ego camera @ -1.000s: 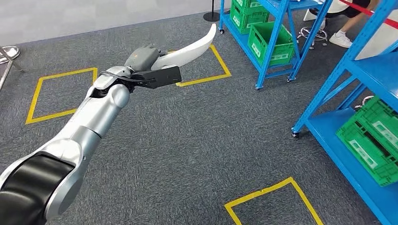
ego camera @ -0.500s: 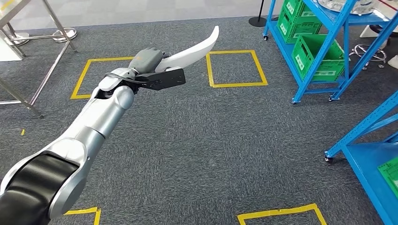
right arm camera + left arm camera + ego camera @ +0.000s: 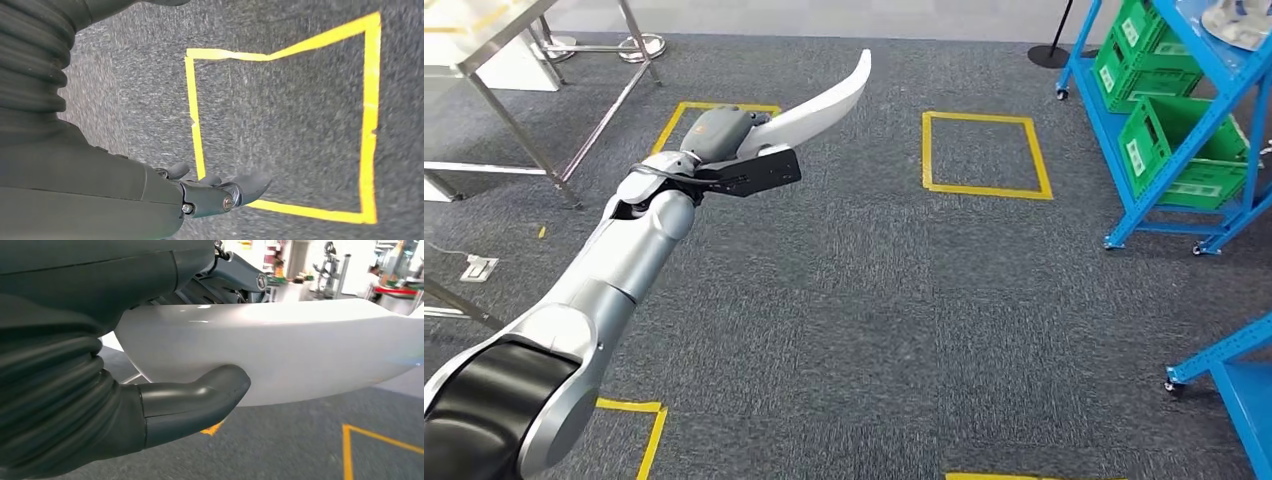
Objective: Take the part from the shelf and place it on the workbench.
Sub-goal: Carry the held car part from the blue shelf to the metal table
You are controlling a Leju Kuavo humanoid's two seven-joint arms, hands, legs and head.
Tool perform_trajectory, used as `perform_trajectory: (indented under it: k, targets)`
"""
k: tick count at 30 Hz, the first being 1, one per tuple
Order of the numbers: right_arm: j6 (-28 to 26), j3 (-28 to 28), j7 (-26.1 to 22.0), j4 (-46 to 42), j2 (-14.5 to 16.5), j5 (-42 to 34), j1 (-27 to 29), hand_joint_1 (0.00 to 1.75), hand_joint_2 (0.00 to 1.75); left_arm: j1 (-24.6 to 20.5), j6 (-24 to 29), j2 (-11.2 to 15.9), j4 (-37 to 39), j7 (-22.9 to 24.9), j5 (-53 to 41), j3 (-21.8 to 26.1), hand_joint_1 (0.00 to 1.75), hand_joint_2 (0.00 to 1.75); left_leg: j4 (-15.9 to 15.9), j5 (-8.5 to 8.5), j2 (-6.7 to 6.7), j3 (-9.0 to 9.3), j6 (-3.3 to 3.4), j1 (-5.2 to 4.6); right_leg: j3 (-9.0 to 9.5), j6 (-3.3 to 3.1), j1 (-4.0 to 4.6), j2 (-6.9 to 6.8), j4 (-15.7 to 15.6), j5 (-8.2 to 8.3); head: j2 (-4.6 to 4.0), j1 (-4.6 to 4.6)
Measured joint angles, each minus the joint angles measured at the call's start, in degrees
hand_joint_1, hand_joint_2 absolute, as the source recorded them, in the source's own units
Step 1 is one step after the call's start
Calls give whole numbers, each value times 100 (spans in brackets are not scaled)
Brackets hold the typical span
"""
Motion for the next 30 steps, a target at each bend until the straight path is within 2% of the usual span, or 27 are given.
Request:
perform_trajectory:
  k: [1,2,3,5,6,8,12,14,16,17,18,19,20,21,22,23,24,25,26,27,28,30]
  targets:
    - [3,8,-5,0,-3,-1,-5,0,175,4,-3,53,-26,5,3,25,157,175,-27,15,-83,19,27,10,15,28,-9,-46,-5,-20,0,-1]
    - [2,15,-11,0,-5,-13,-10,0,175,5,-6,100,-50,6,8,48,157,175,-61,31,-156,44,55,24,21,57,-23,28,27,-58,0,-1]
    - [-1,20,-17,0,-7,-27,-9,0,175,-3,-11,138,-68,8,13,70,157,175,-95,51,-229,68,88,47,-22,85,-35,186,153,-143,0,1]
    - [-14,20,-5,0,-25,-60,17,0,175,-15,-20,159,-77,-2,20,91,157,175,-126,72,-380,91,137,84,-270,128,-57,601,709,-419,0,15]
    - [-21,20,5,0,-33,-69,35,0,175,-16,-24,155,-70,-5,20,94,157,175,-126,74,-439,87,151,90,-409,140,-60,708,992,-547,0,22]
    - [-28,19,20,0,-46,-82,53,0,175,-8,-25,140,-60,-14,20,93,157,175,-125,73,-504,84,156,92,-550,151,-62,756,1270,-660,0,28]
    - [-28,19,21,0,-47,-82,56,0,175,-4,-25,140,-59,-15,20,93,157,175,-125,73,-517,83,155,92,-574,153,-62,759,1315,-675,0,29]
    - [-32,18,23,0,-57,-98,61,0,175,22,-19,137,-38,-28,20,93,157,175,-115,73,-601,80,154,96,-703,160,-64,772,1523,-706,0,37]
    - [-42,17,25,0,-68,-132,62,0,175,51,13,128,22,-53,21,93,157,175,-81,66,-787,76,130,117,-700,176,-81,796,1380,-474,0,45]
    - [-46,16,31,0,-69,-148,59,0,175,36,54,91,76,-64,21,92,157,175,-35,56,-932,43,79,134,-545,185,-105,905,985,-269,0,50]
    - [-54,15,35,0,-69,-161,50,0,175,12,92,54,134,-67,21,90,157,175,-11,63,-1090,5,1,158,-362,168,-114,977,567,-78,0,55]
    - [-60,14,40,0,-67,-169,39,0,175,-12,123,19,184,-67,21,88,157,175,7,71,-1222,-43,-77,177,-220,132,-133,1025,255,33,0,60]
    - [-66,13,46,0,-63,-179,25,0,175,-41,149,-14,233,-65,20,85,157,175,48,61,-1244,-102,-148,181,-114,84,-143,1051,21,100,0,62]
    - [-73,12,49,0,-60,-188,14,0,175,-56,151,-18,264,-60,20,84,157,175,132,13,-1123,-162,-185,178,-101,28,-134,967,-3,121,0,40]
    - [-77,11,57,0,-57,-196,15,0,175,-77,154,-26,286,-56,20,83,157,175,339,-104,-921,-269,-198,168,-94,-8,-135,901,-26,135,0,18]
    - [-80,9,71,0,-57,-204,23,0,175,-98,157,-43,308,-51,20,81,157,175,657,-269,-691,-419,-206,158,-90,-30,-117,835,-33,135,0,-5]
    - [-84,7,87,0,-57,-210,35,0,175,-112,161,-64,333,-48,18,77,157,175,1048,-445,-551,-606,-216,162,-90,-46,-103,760,-33,130,0,-24]
    - [-84,4,103,0,-57,-214,44,0,175,-115,164,-85,358,-44,14,73,157,175,1393,-571,-487,-772,-222,168,-90,-55,-93,678,-33,122,0,-24]
    - [-85,2,115,0,-57,-215,46,0,175,-110,165,-100,384,-36,9,70,157,175,1584,-606,-460,-863,-224,172,-88,-62,-87,595,-32,114,0,-26]
    - [-85,-1,122,0,-57,-214,45,0,175,-107,168,-108,408,-28,4,68,157,175,1565,-540,-445,-843,-219,174,-83,-63,-83,514,-31,105,0,-26]
    - [-85,-3,126,0,-57,-211,42,0,175,-107,175,-111,428,-20,1,67,157,175,1316,-384,-411,-704,-206,172,-71,-59,-79,440,-30,93,0,-26]
    - [-81,-5,119,0,-56,-200,43,0,175,-118,224,-112,455,-33,11,67,157,175,521,-76,-175,-255,-150,124,-30,-28,-61,299,-26,55,0,-26]
